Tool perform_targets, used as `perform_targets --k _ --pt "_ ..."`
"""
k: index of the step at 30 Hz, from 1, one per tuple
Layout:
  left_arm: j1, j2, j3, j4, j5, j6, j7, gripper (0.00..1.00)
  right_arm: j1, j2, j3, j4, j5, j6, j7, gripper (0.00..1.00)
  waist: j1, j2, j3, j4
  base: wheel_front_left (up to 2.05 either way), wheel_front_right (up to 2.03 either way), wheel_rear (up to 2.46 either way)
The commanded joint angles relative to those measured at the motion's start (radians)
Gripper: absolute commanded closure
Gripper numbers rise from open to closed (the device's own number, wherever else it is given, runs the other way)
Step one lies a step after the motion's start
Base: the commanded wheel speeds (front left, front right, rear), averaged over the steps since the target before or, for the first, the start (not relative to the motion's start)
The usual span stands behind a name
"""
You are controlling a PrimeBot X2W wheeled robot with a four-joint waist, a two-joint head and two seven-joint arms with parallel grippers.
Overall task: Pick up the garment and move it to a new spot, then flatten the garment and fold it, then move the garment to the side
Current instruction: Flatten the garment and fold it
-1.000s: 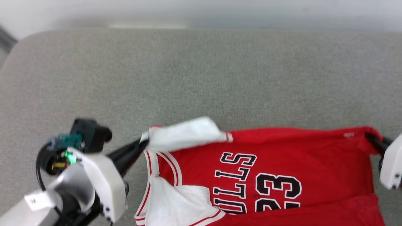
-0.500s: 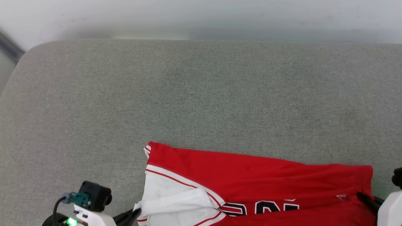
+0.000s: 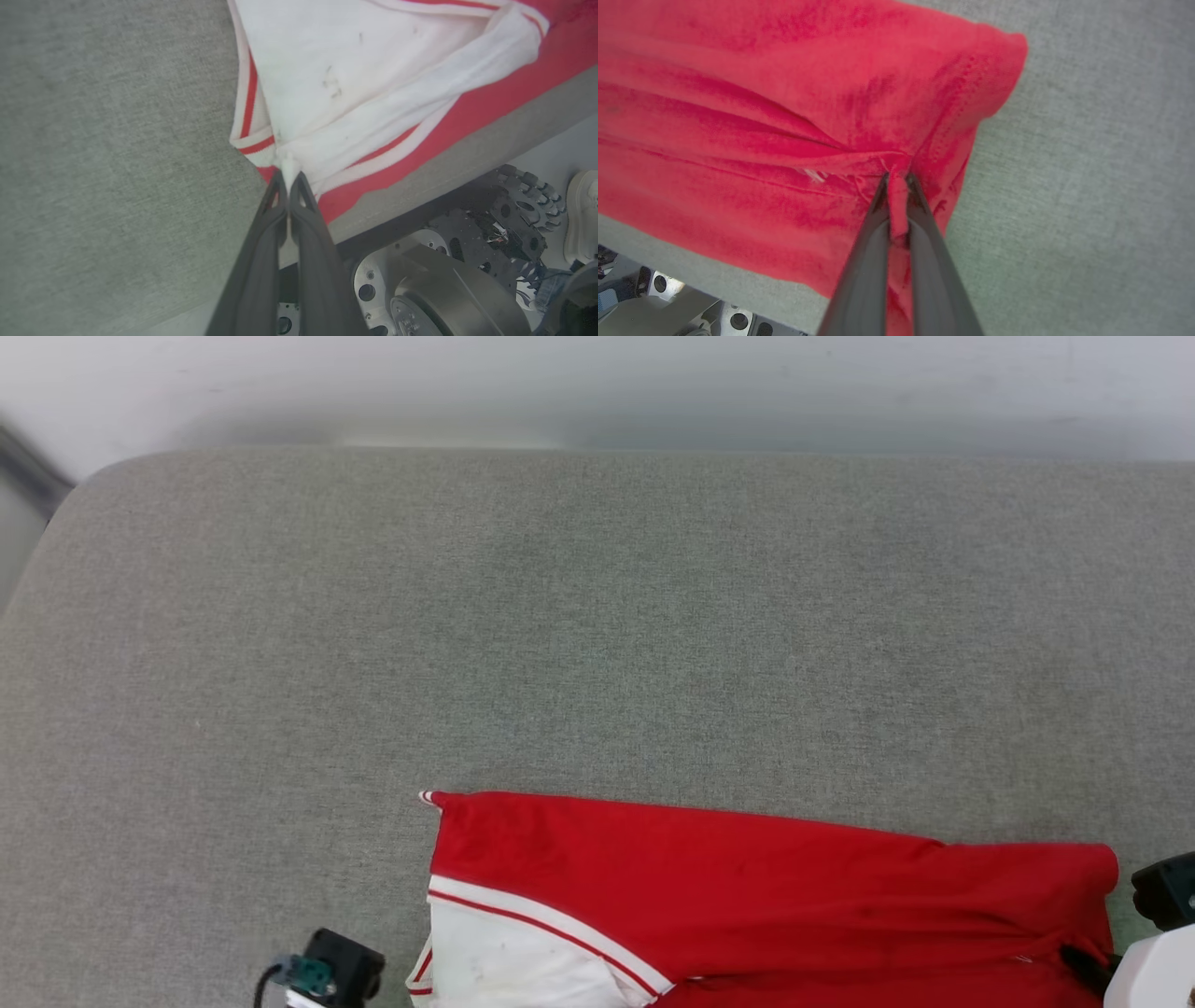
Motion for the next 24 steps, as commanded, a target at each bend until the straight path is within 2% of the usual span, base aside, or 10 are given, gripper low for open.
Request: perform_targets --k 1,2,3,4,5,10,15,20,24 --pt "-0.014 -0.014 -0.009 0.014 0.006 -0.007 -0.006 1.0 -0.005 0.0 0.019 0.018 0.004 0.0 -0.001 1.0 0.0 0.0 -0.002 0.0 0.0 0.0 0.0" --pt "-0.02 -0.023 -0.014 0.025 0.015 -0.012 -0.01 1.0 -0.006 0.002 0.022 0.03 0.007 0.0 -0.005 1.0 0.0 0.0 -0.003 0.001 0.0 0.0 0.0" --pt "-0.028 -0.029 -0.021 0.035 0.025 -0.016 -0.013 1.0 -0.007 0.008 0.023 0.037 0.011 0.0 -0.01 0.81 0.0 0.0 -0.004 0.001 0.0 0.0 0.0" --pt "-0.031 -0.033 -0.031 0.045 0.036 -0.018 -0.013 0.63 -0.005 0.014 0.027 0.042 0.019 0.0 -0.011 0.0 0.0 0.0 -0.006 0.002 0.0 0.0 0.0" --pt "-0.028 -0.04 -0.04 0.052 0.042 -0.021 -0.012 0.0 0.002 0.014 0.038 0.041 0.025 0.0 -0.006 0.0 0.0 0.0 -0.011 0.002 0.0 0.0 0.0" --pt "-0.015 -0.059 -0.025 0.058 0.044 -0.008 -0.057 0.0 0.003 0.011 0.025 -0.007 0.051 -0.001 -0.041 0.0 0.0 0.0 -0.041 -0.003 0.0 0.0 0.0" --pt "-0.024 -0.082 0.024 0.035 0.036 0.014 -0.142 0.0 0.012 0.036 -0.015 -0.074 0.07 0.0 -0.045 0.0 0.0 0.0 -0.088 -0.002 0.0 0.0 0.0" --pt "-0.024 -0.14 0.106 0.024 0.033 0.05 -0.303 0.0 0.019 0.106 -0.092 -0.147 0.081 0.0 -0.048 0.0 0.0 0.0 -0.133 -0.002 0.0 0.0 0.0" --pt "-0.002 -0.186 0.167 0.041 0.046 0.074 -0.46 0.0 0.045 0.183 -0.177 -0.166 0.038 0.0 -0.017 0.0 0.0 0.0 -0.155 0.001 0.0 0.0 0.0"
